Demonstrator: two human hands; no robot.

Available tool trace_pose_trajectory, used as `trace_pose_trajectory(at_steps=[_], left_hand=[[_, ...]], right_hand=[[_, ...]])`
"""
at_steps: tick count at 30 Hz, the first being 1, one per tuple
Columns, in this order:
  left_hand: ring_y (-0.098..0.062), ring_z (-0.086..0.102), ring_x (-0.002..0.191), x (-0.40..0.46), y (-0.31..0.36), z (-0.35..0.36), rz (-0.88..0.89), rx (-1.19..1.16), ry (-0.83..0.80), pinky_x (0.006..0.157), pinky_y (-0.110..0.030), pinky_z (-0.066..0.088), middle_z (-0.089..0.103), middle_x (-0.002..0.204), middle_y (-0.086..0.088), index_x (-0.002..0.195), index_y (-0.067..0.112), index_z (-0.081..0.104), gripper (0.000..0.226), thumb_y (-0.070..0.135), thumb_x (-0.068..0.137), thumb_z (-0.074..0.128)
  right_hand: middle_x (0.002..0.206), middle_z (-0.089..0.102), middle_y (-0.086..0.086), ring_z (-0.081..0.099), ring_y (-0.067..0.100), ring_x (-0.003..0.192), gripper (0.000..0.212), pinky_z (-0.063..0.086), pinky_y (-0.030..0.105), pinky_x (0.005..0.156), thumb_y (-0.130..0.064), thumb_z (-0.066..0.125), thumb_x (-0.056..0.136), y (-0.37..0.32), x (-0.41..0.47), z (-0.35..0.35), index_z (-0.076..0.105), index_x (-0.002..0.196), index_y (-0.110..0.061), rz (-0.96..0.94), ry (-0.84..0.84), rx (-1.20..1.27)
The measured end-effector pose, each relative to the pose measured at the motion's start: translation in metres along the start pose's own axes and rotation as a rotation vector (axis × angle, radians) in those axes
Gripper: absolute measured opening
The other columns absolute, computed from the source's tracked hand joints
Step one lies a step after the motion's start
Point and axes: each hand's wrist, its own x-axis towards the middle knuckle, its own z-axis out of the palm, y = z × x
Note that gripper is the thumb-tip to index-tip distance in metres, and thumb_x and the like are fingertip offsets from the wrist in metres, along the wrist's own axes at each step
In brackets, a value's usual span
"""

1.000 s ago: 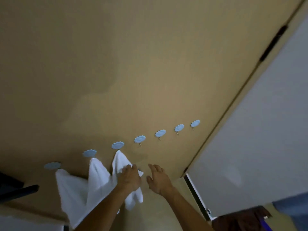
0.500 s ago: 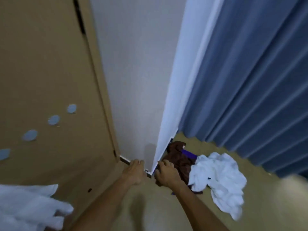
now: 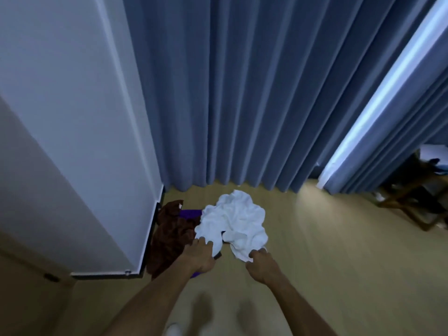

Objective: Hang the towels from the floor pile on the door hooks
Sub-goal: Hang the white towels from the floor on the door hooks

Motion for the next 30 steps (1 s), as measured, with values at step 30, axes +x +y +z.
trace_pose_trajectory(at_steps=[30], left_hand=[[-0.031,0.042,0.12,0.294,0.062,-0.057,-0.2,-0.254,-0.163,0.096,-0.04,0.042,0.041,0.129,-0.013,0.132,0.008,0.039,0.041,0.023,0.093,0.041]], right_hand=[[0.116,0.061,0.016,0.056,0.027,0.112,0.029,0.04,0.028,0.09,-0.015,0.044,0.094,0.098,0.315,-0.111,0.061,0.11,0.003,-0.088,-0.441,-0.132]])
